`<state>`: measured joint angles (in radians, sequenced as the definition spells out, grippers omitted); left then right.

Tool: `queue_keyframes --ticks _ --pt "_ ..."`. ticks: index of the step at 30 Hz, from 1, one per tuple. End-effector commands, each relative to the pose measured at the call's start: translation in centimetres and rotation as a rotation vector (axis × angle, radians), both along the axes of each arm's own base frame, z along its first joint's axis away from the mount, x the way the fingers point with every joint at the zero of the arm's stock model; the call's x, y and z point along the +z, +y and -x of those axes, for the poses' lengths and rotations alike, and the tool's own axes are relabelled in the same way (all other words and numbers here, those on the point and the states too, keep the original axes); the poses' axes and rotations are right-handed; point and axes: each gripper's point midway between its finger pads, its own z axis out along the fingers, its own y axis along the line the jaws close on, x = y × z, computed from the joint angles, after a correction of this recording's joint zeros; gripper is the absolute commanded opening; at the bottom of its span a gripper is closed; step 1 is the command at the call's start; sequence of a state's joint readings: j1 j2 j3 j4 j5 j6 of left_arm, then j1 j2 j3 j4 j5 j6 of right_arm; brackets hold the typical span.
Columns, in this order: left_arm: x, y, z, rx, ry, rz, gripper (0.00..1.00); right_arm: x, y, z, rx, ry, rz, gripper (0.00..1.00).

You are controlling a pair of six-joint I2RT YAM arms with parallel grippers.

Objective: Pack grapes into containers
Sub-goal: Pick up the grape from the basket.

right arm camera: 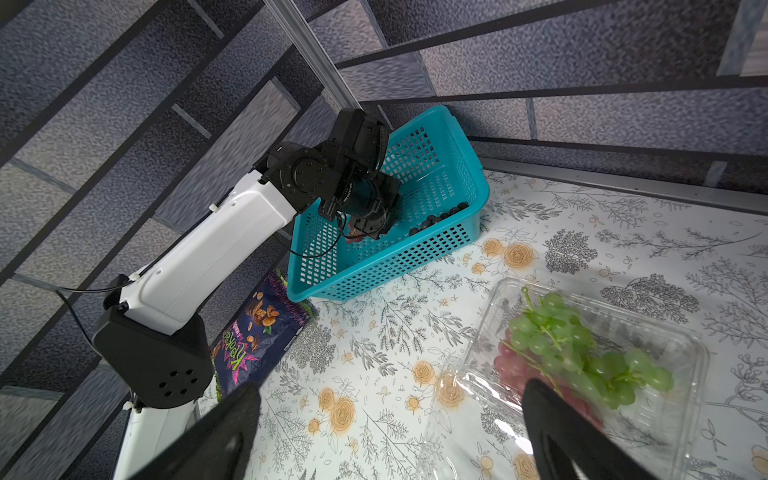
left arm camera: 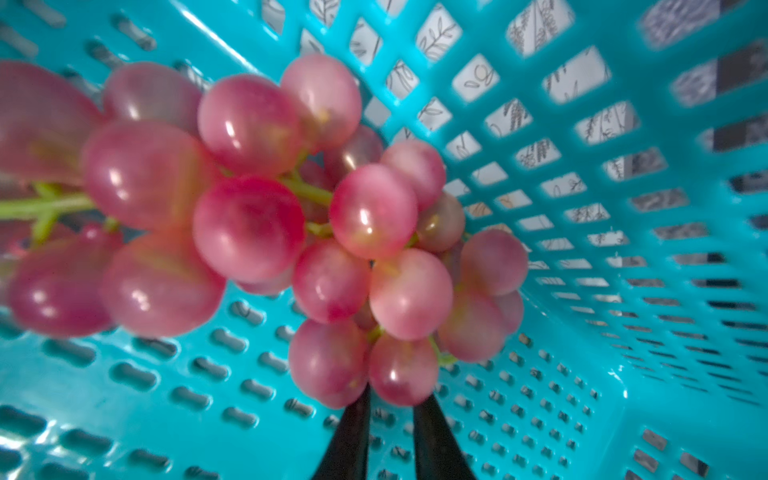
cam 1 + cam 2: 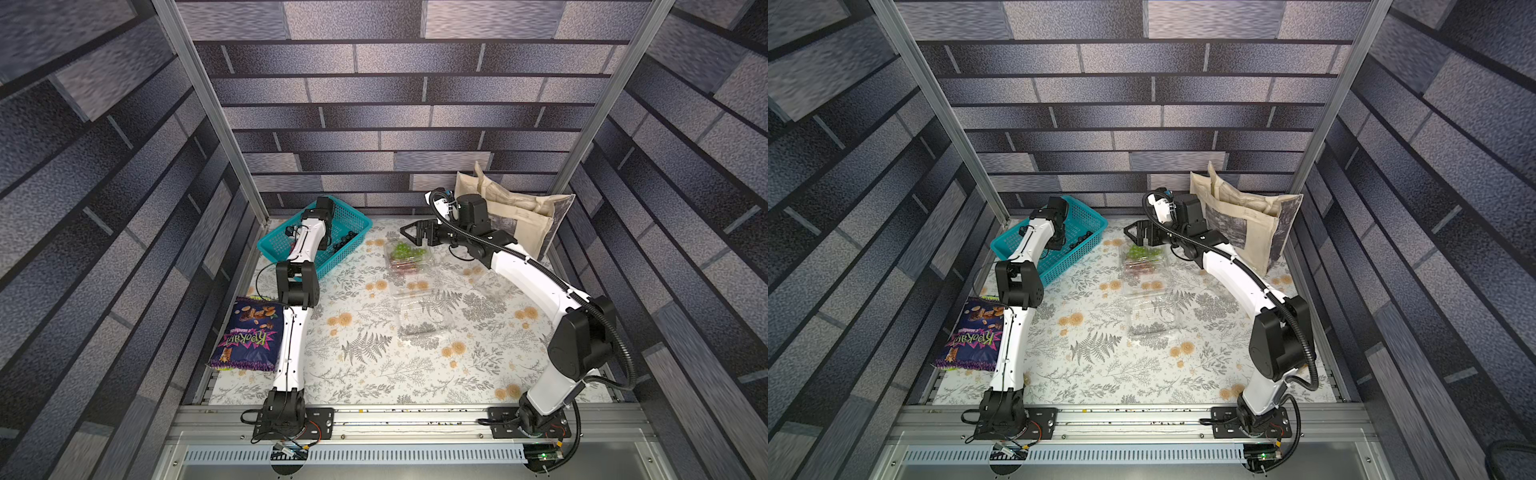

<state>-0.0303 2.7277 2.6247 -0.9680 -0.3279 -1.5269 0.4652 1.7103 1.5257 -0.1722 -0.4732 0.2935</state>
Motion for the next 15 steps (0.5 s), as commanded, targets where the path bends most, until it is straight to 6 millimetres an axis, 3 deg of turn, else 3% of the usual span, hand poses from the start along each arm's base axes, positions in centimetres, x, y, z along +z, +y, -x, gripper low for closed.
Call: queue_keyframes --ticks 1,6,15 --pt "-1.1 1.0 0.6 0.000 0.043 -0.027 0.34 0.9 0.2 0.4 0.017 -0.033 -0.014 1.00" --pt "-0.8 1.4 0.1 -0.005 0.024 -0.031 0.39 0.9 0.2 0.5 0.019 -0.030 -0.022 1.00" --pt "-1.3 2.1 -0.2 0.007 0.014 -0.042 0.37 0.9 0.2 0.6 0.024 -0.031 -0.027 1.00"
